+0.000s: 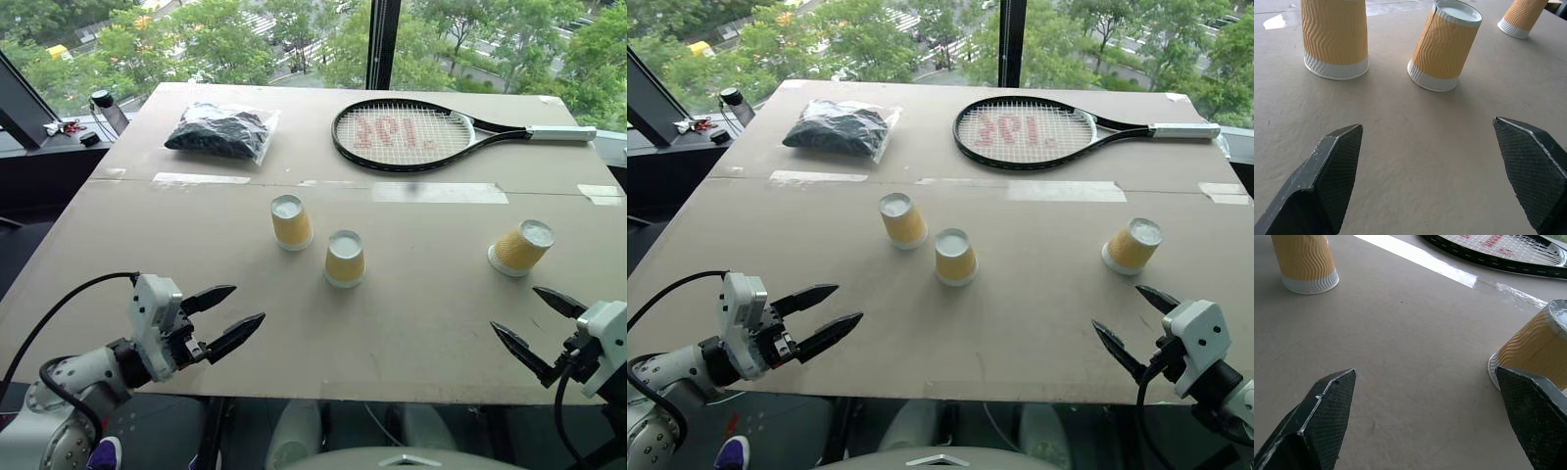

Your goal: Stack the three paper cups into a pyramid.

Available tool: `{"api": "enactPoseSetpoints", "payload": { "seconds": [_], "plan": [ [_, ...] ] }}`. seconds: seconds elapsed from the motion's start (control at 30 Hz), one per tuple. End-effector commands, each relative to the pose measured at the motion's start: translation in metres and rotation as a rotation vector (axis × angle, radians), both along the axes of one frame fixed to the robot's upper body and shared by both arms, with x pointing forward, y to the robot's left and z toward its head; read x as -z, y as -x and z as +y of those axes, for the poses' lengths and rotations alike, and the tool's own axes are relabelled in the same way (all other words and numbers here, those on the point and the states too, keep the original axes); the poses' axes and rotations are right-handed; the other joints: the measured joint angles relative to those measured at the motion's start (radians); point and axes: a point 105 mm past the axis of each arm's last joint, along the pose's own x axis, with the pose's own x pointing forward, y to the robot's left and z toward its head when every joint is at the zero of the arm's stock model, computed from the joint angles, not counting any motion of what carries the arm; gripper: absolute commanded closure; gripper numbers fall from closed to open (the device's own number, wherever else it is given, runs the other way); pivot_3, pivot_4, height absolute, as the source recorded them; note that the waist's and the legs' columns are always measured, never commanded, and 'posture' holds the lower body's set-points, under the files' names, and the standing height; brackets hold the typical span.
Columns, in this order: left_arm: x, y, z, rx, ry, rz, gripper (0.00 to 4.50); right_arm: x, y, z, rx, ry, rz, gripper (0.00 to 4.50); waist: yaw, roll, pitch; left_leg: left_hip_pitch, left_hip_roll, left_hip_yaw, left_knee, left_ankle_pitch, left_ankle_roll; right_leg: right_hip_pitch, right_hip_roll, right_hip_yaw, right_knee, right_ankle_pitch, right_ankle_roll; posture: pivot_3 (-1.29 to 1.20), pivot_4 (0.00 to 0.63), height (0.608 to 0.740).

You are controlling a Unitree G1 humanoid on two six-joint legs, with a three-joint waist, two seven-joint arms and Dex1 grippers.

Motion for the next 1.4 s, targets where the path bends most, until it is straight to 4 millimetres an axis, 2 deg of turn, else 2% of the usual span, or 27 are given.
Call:
{"api": "enactPoseSetpoints", "payload": {
  "seconds": [0.03, 0.13, 0.37, 0.5, 0.8, 1.0, 1.17, 1.27, 1.33, 1.37, 1.4],
  "plan": [
    [-0.010, -0.007, -0.006, 0.038, 0.010, -0.044, 0.11, -0.006, -0.001, 0.014, -0.033, -0.019, -0.057, 0.00, 0.000, 0.000, 0.000, 0.000, 0.000, 0.000, 0.000, 0.000, 0.000, 0.000, 0.000, 0.000, 0.000, 0.000, 0.000, 0.00, 0.150, 0.740],
    [-0.027, -0.024, -0.023, 0.102, 0.038, -0.109, 0.11, -0.014, -0.005, 0.044, -0.114, -0.078, -0.110, 0.00, 0.004, 0.000, 0.000, 0.000, 0.000, -0.003, 0.000, 0.000, 0.000, 0.000, 0.000, -0.003, 0.001, 0.000, 0.000, 0.00, 0.150, 0.740],
    [-0.038, -0.044, -0.044, 0.199, 0.000, -0.100, 0.11, -0.035, -0.004, 0.071, -0.319, -0.141, -0.117, 0.00, -0.002, 0.001, 0.002, 0.000, -0.002, -0.001, 0.001, 0.000, 0.000, 0.001, 0.001, -0.001, 0.000, 0.002, 0.004, 0.00, 0.150, 0.740],
    [-0.034, -0.062, -0.065, 0.271, -0.048, -0.120, 0.11, -0.035, 0.002, 0.069, -0.426, -0.112, -0.084, 0.00, 0.004, 0.001, 0.003, -0.001, -0.002, -0.002, 0.001, 0.000, 0.000, 0.001, 0.004, -0.003, 0.000, 0.002, 0.004, 0.00, 0.150, 0.740],
    [-0.027, -0.097, -0.089, 0.339, -0.085, -0.148, 0.11, -0.035, 0.010, 0.061, -0.408, -0.090, -0.096, 0.00, -0.003, -0.002, 0.006, 0.000, -0.003, -0.002, 0.001, 0.000, 0.000, 0.000, 0.005, -0.002, 0.002, 0.003, 0.005, 0.00, 0.150, 0.740],
    [-0.015, -0.105, -0.113, 0.448, -0.102, -0.164, 0.11, -0.036, 0.010, 0.052, -0.343, -0.065, -0.134, 0.00, 0.002, -0.003, 0.006, -0.001, -0.003, -0.002, 0.001, 0.000, 0.000, 0.000, 0.005, -0.003, 0.002, 0.002, 0.005, 0.00, 0.150, 0.740],
    [-0.008, -0.111, -0.123, 0.480, -0.089, -0.171, 0.11, -0.034, 0.010, 0.052, -0.312, -0.058, -0.154, 0.00, 0.001, -0.003, 0.007, -0.001, -0.003, -0.001, 0.002, 0.001, 0.000, 0.000, 0.005, -0.003, 0.003, 0.002, 0.005, 0.00, 0.150, 0.740],
    [-0.006, -0.117, -0.130, 0.493, -0.088, -0.181, 0.96, -0.031, 0.012, 0.052, -0.292, -0.060, -0.159, 0.00, 0.001, -0.003, 0.007, 0.000, -0.003, -0.002, 0.002, 0.001, 0.000, 0.000, 0.005, -0.003, 0.003, 0.002, 0.005, 0.00, 0.150, 0.740],
    [-0.006, -0.119, -0.131, 0.505, -0.087, -0.190, 1.80, -0.030, 0.014, 0.053, -0.282, -0.061, -0.161, 0.00, 0.001, -0.003, 0.007, 0.000, -0.003, -0.002, 0.002, 0.001, 0.000, 0.000, 0.005, -0.003, 0.003, 0.002, 0.005, 0.00, 0.150, 0.740],
    [-0.006, -0.120, -0.132, 0.510, -0.087, -0.194, 2.02, -0.030, 0.014, 0.053, -0.277, -0.062, -0.162, 0.00, 0.001, -0.003, 0.007, 0.000, -0.003, -0.002, 0.003, 0.000, 0.000, 0.000, 0.005, -0.003, 0.003, 0.002, 0.005, 0.00, 0.150, 0.740],
    [-0.007, -0.120, -0.132, 0.515, -0.087, -0.198, 2.02, -0.030, 0.015, 0.053, -0.273, -0.062, -0.163, 0.00, 0.001, -0.003, 0.007, 0.000, -0.003, -0.001, 0.003, 0.000, 0.000, 0.000, 0.005, -0.003, 0.003, 0.002, 0.005, 0.00, 0.150, 0.740]
  ]
}}
